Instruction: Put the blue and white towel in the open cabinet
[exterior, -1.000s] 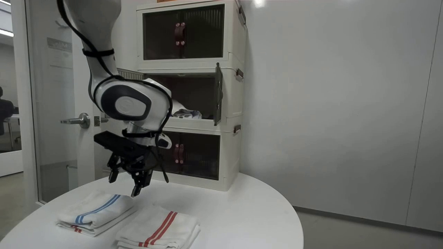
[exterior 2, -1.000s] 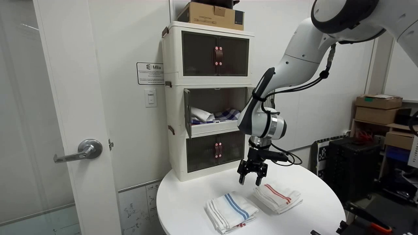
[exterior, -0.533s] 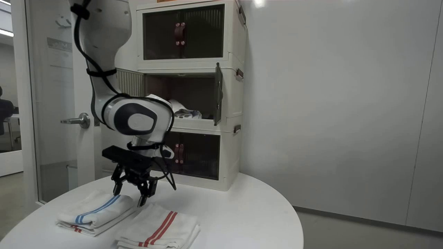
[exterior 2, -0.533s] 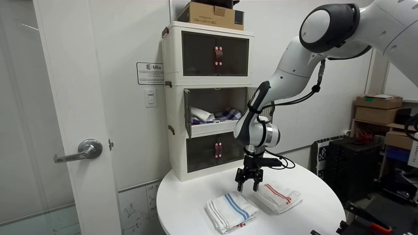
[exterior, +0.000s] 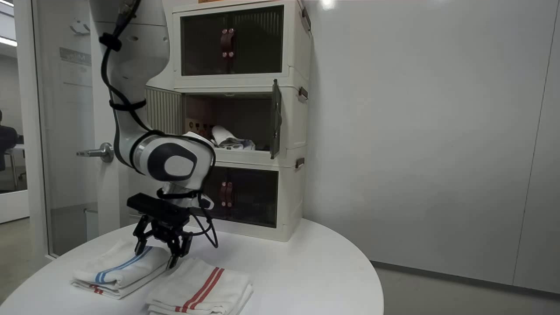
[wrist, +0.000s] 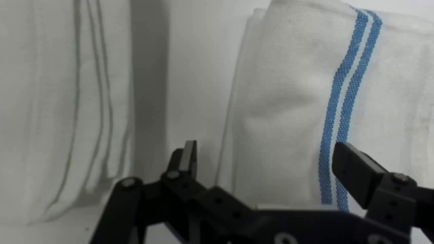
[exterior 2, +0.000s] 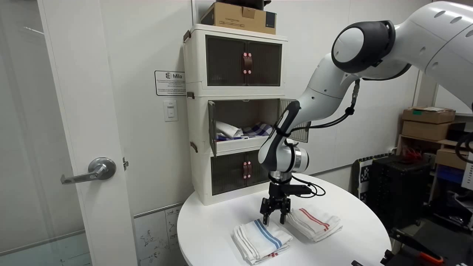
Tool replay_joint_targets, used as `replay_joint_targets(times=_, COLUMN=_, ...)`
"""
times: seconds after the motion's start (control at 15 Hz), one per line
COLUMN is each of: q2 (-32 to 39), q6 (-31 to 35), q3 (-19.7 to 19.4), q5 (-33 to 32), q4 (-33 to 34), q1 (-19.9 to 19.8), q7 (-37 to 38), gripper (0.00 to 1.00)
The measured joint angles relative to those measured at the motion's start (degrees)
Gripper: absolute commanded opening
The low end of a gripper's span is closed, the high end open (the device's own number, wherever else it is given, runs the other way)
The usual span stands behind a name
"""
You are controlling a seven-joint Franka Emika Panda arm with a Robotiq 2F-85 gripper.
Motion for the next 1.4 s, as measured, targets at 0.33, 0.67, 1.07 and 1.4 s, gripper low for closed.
replay_joint_targets(times=0.33, q2=2.63, q6=-2.11, q3=0.92, q5=-1.13, q4=2.69, q1=0.13, q7=0.0, gripper=0.79)
replay_joint_targets(times=0.67, q2=3.74, q6=-2.96, q3=1.11, q5=-1.47, q4=4.28, q1=0.29, q7=0.04, gripper=0.48)
replay_joint_targets(times=1.07, q2=3.51, q6=-4.85, q3=1.11, q5=-1.48, q4=5.56, q1=0.7, q7=1.6, gripper=0.15)
replay_joint_targets(times=1.4, q2=2.55, q6=-5.79, q3=1.11, q5=-1.52, q4=5.63, q1=1.54, q7=3.41, gripper=0.18)
